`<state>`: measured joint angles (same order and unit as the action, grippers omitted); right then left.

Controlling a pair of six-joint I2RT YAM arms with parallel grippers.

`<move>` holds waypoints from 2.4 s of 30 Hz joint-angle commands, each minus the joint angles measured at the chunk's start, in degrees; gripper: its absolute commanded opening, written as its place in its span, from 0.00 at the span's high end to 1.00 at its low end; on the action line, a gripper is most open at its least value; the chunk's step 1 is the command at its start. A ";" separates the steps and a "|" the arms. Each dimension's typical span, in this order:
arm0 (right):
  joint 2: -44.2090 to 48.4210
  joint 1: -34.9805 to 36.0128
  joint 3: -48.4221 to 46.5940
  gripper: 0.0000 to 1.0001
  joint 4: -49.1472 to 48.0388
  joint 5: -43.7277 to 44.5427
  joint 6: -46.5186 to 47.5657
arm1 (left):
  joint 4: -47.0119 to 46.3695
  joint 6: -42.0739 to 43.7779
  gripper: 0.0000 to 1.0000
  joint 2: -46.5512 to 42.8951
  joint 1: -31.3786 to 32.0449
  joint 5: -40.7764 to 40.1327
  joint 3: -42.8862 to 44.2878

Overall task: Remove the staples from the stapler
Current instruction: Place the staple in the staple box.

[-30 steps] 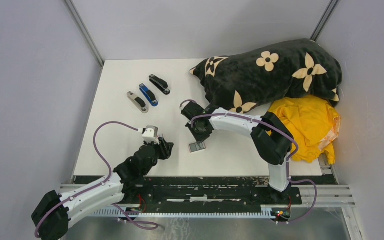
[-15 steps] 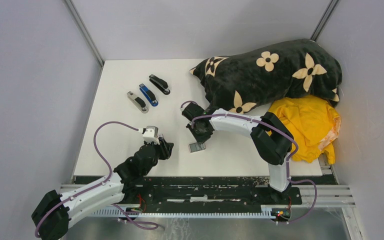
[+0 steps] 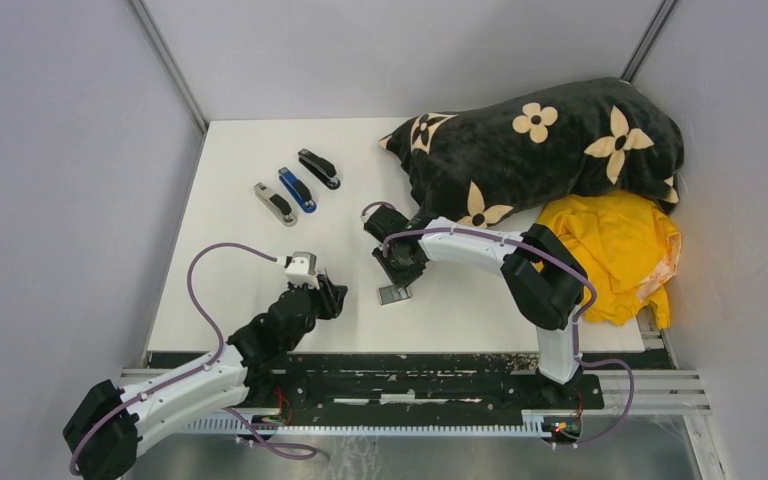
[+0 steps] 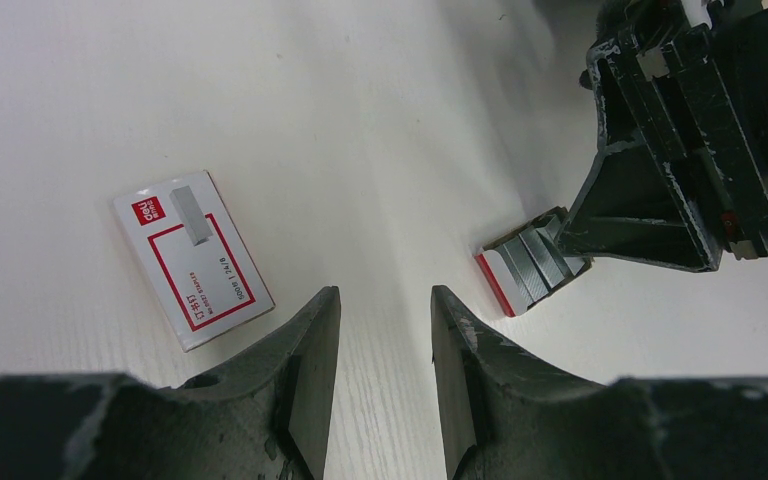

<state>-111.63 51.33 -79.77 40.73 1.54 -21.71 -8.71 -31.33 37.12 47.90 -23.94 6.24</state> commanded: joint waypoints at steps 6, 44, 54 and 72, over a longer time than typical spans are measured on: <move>2.54 0.08 -1.12 0.71 -0.66 -0.10 1.44 | -2.97 2.15 0.54 -0.34 -0.26 -1.22 0.61; -5.51 -3.08 -9.52 0.83 2.76 -9.21 5.19 | -2.80 2.15 0.54 -1.49 -0.26 -1.19 0.26; -5.54 -3.08 -8.92 0.82 2.95 -8.94 5.38 | -2.80 2.15 0.54 -1.44 -0.26 -1.19 0.26; -5.18 -3.03 -7.20 0.81 3.01 -8.65 5.80 | -2.80 2.15 0.54 -1.27 -0.22 -1.20 0.31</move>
<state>-117.19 48.27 -87.26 44.03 -7.64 -16.58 -8.71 -31.33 36.07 47.90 -23.92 6.24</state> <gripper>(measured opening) 0.185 0.459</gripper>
